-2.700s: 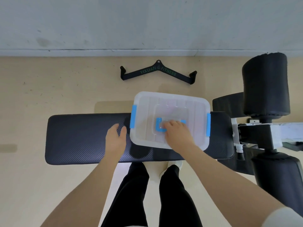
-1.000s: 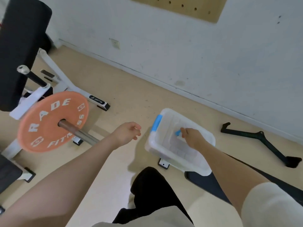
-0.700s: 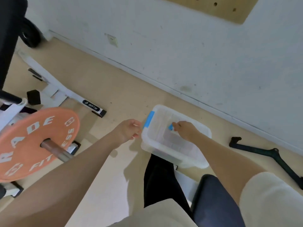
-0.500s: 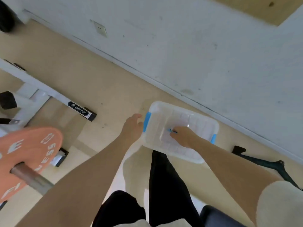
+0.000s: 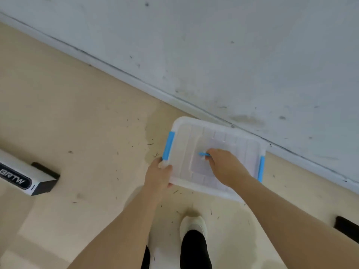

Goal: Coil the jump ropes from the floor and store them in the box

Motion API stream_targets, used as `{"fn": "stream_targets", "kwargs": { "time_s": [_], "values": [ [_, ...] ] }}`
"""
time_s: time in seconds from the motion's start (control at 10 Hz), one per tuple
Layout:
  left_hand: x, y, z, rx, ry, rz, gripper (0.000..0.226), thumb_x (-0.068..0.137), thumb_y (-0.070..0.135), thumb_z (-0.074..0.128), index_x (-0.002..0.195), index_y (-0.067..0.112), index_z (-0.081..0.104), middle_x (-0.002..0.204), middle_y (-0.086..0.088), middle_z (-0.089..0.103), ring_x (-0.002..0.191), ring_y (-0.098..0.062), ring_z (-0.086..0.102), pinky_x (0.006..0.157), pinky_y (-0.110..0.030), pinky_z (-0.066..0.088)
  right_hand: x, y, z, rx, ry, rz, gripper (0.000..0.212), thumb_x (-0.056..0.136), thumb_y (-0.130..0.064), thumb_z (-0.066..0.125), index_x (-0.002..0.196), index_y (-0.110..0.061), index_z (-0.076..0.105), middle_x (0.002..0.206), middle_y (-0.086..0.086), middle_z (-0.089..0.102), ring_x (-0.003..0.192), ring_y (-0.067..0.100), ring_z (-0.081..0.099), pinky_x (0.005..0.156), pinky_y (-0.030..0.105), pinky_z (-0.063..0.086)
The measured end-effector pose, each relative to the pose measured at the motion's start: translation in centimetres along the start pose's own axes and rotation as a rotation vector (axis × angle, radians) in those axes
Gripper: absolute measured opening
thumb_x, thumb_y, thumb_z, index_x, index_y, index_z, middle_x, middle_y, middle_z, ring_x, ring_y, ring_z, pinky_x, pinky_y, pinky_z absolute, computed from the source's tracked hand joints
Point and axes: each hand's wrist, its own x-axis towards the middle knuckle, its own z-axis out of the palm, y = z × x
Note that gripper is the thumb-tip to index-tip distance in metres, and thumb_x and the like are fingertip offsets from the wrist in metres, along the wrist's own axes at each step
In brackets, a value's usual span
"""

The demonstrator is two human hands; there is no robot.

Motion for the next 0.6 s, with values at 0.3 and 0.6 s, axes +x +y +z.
{"fn": "stream_targets", "kwargs": {
  "time_s": [0.3, 0.6],
  "values": [
    [10.6, 1.7, 4.1, 0.083, 0.083, 0.169, 0.023, 0.092, 0.016, 0.056, 0.112, 0.005, 0.056, 0.095, -0.004, 0.061, 0.086, -0.028, 0.063, 0.082, -0.048, 0.055, 7.7, 4.3, 2.5, -0.065, 0.086, 0.022, 0.032, 0.097, -0.013, 0.037, 0.129, -0.01, 0.041, 0.124, 0.012, 0.052, 0.107, 0.031, 0.052, 0.09, 0.038, 0.038],
    [13.1, 1.4, 2.3, 0.271, -0.064, 0.164, 0.057, 0.094, 0.021, 0.051, 0.146, 0.02, 0.029, 0.143, 0.0, 0.043, 0.128, -0.023, 0.045, 0.107, -0.041, 0.038, 10.3, 2.7, 1.3, -0.203, -0.039, 0.059, 0.064, 0.093, -0.016, 0.043, 0.149, -0.018, 0.011, 0.149, 0.011, 0.023, 0.137, 0.03, 0.019, 0.113, 0.038, 0.017]
  ]
}}
